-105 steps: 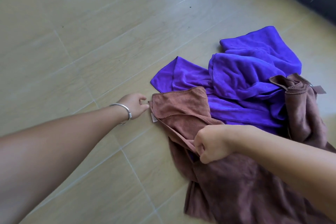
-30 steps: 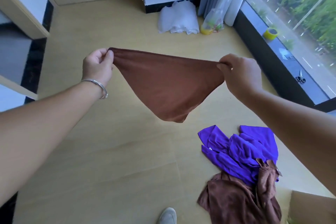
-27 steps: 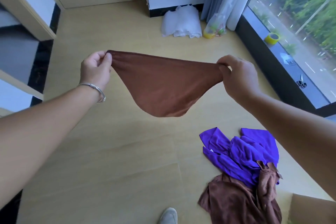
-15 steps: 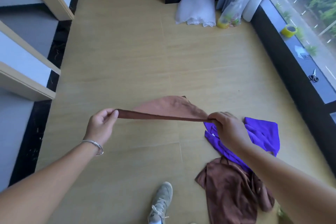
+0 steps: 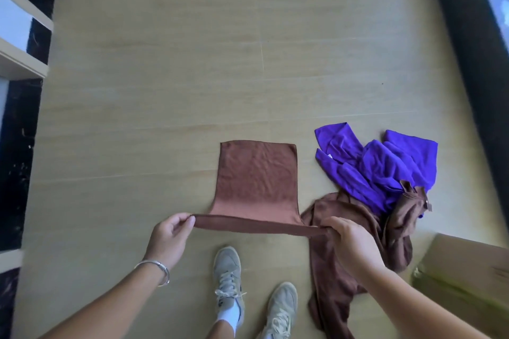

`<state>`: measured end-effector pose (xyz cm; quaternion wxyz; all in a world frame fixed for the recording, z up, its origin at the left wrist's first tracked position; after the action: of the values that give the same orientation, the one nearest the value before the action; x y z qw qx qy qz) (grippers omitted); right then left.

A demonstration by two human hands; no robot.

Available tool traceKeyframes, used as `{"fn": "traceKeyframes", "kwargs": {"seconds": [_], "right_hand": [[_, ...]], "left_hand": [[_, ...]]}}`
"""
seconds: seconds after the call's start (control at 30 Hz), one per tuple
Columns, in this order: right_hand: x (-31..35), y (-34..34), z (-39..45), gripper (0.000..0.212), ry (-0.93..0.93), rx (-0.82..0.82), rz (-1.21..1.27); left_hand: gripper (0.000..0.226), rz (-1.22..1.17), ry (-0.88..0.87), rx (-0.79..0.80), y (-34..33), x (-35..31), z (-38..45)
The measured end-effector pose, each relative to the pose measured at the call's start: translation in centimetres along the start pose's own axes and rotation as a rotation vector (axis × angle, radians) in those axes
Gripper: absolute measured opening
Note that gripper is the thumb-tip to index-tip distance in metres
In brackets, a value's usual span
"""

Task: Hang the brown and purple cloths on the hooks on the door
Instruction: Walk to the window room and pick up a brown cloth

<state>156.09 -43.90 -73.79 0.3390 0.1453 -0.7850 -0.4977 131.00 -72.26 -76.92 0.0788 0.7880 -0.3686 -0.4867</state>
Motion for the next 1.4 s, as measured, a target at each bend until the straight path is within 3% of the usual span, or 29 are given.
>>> {"fn": "traceKeyframes", "kwargs": {"seconds": [0.27,0.47,0.77,1.0,1.1,1.17,1.4], "right_hand": [[-3.6,-9.0,8.1,0.022,-0.038,0.004,-0.017],[-7.1,-15.9,18.3,0.023,-0.019,0.003,0.008],[-12.1,-27.2,31.9,0.026,0.048,0.027,-0.081],[-13.0,-29.7,36.0,0.020,0.176,0.123,-0.214],[-13.3,-29.1,35.9,0.040,0.286,0.183,-0.270],[-13.5,-28.8,36.0,0.046,0.244,0.208,-0.287],[-13.6,-29.2,37.0,0.033,0.189,0.266,-0.359]], "left_hand": [[0.008,0.055,0.035,-0.088,-6.5,4.4,10.1],[0.005,0.099,-0.047,-0.177,-13.0,6.8,20.7],[0.011,0.327,-0.098,-0.120,-21.5,11.4,36.1],[0.016,0.541,-0.227,-0.075,-23.2,12.8,39.1],[0.029,0.641,-0.363,0.024,-22.8,12.9,38.7],[0.027,0.724,-0.422,0.065,-22.7,12.4,38.8],[0.025,0.710,-0.543,0.064,-23.9,10.5,39.6]]}}
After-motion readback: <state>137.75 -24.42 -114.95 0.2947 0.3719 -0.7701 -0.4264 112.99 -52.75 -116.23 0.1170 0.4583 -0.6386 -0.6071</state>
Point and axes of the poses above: each hand's wrist, its own z-axis towards the middle knuckle, its own y-axis out of the back of the hand, x = y × z, the point moved 2 cm from there along z, towards the middle knuckle, and after that the axes turned 8 degrees about -x, right-handed, at the moved point
